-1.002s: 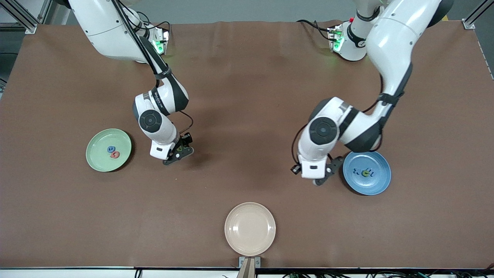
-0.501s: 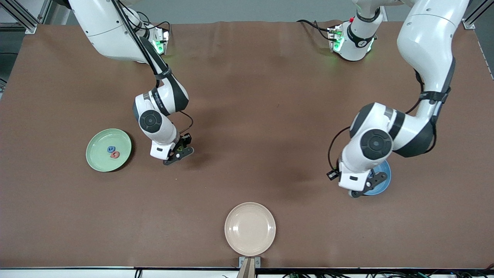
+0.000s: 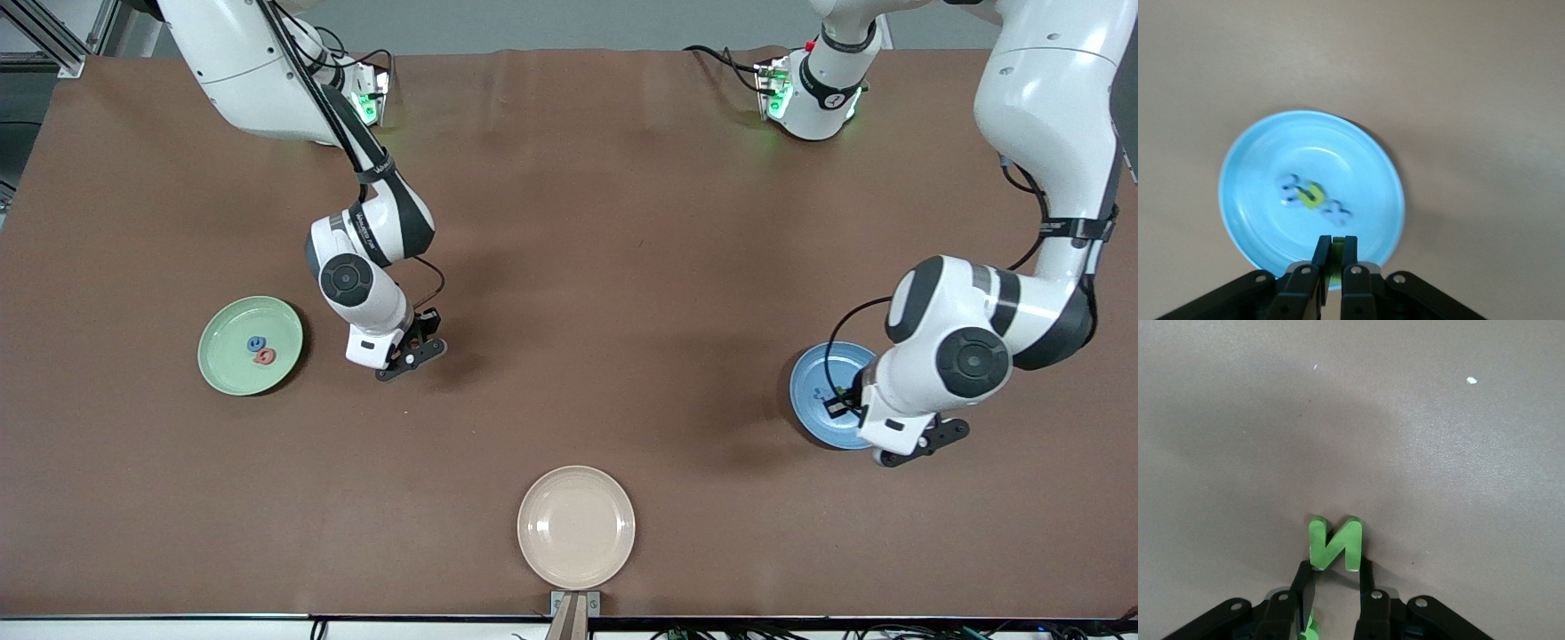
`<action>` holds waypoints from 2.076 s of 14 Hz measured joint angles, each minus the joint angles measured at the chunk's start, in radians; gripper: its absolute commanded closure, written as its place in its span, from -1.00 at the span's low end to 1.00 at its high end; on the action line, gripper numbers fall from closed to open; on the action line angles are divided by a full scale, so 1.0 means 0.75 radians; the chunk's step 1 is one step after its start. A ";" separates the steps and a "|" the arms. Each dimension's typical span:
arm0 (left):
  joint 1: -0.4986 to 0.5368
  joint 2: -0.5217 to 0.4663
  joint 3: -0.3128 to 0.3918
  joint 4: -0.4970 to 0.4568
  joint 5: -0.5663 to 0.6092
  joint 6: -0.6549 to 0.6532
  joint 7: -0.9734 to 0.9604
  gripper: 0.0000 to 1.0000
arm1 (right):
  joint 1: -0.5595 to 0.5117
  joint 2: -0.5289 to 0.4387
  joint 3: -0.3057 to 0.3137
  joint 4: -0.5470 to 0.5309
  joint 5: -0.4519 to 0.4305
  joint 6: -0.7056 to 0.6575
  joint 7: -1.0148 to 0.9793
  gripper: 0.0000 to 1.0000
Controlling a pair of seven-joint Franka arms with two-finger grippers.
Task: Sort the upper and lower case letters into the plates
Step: 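Place the green p on the blue plate while the right gripper grasps N, then carry the green N to the green plate while the left gripper withdraws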
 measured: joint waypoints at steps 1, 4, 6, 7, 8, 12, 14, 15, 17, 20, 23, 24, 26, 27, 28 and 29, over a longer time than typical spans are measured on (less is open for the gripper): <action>0.025 0.004 0.001 -0.006 0.000 0.003 0.027 0.98 | 0.000 0.000 0.000 0.001 0.000 0.000 0.000 0.42; 0.079 0.037 0.001 -0.042 0.001 0.089 0.058 0.87 | 0.000 0.002 -0.001 0.009 0.000 0.000 0.000 0.17; 0.105 0.061 0.002 -0.099 0.018 0.198 0.068 0.58 | -0.001 0.003 -0.002 0.021 0.001 0.000 0.000 0.13; 0.111 0.069 0.003 -0.126 0.046 0.236 0.068 0.26 | -0.001 0.004 -0.002 0.026 0.001 0.000 0.000 0.12; 0.112 0.073 0.005 -0.143 0.067 0.255 0.068 -0.51 | -0.001 0.004 -0.002 0.030 0.001 0.000 0.000 0.12; 0.112 0.069 0.004 -0.149 0.080 0.269 0.068 -0.99 | -0.001 0.021 -0.001 0.057 0.001 -0.001 0.000 0.09; 0.112 0.055 0.003 -0.146 0.081 0.271 0.068 -0.99 | 0.000 0.045 0.001 0.076 0.001 -0.001 0.000 0.09; 0.112 0.044 0.000 -0.141 0.081 0.271 0.068 -0.99 | 0.001 0.056 0.001 0.085 0.001 -0.001 0.000 0.10; 0.110 0.008 -0.008 -0.130 0.081 0.271 0.068 -0.99 | 0.001 0.057 0.001 0.091 0.001 -0.006 0.000 0.25; 0.107 -0.054 -0.029 -0.123 0.081 0.248 0.068 -0.99 | 0.000 0.056 0.000 0.093 0.001 -0.006 0.000 0.60; 0.107 -0.087 -0.070 -0.056 0.081 0.097 0.074 -0.99 | 0.001 0.057 0.000 0.098 0.001 -0.011 0.000 0.65; 0.107 -0.091 -0.080 -0.021 0.081 0.043 0.104 -0.99 | 0.000 0.054 -0.002 0.107 0.001 -0.033 -0.004 0.66; 0.109 -0.107 -0.085 0.032 0.081 -0.014 0.212 -0.99 | -0.017 0.012 -0.012 0.143 0.001 -0.178 -0.048 0.67; 0.116 -0.122 -0.085 0.046 0.080 -0.024 0.264 -0.99 | -0.046 -0.031 -0.018 0.156 0.001 -0.261 -0.086 0.66; 0.126 -0.141 -0.085 0.056 0.068 -0.034 0.316 -0.99 | -0.090 -0.086 -0.022 0.161 0.001 -0.341 -0.135 0.66; 0.143 -0.166 -0.085 0.061 0.029 -0.050 0.375 -0.99 | -0.147 -0.145 -0.025 0.159 0.001 -0.411 -0.191 0.64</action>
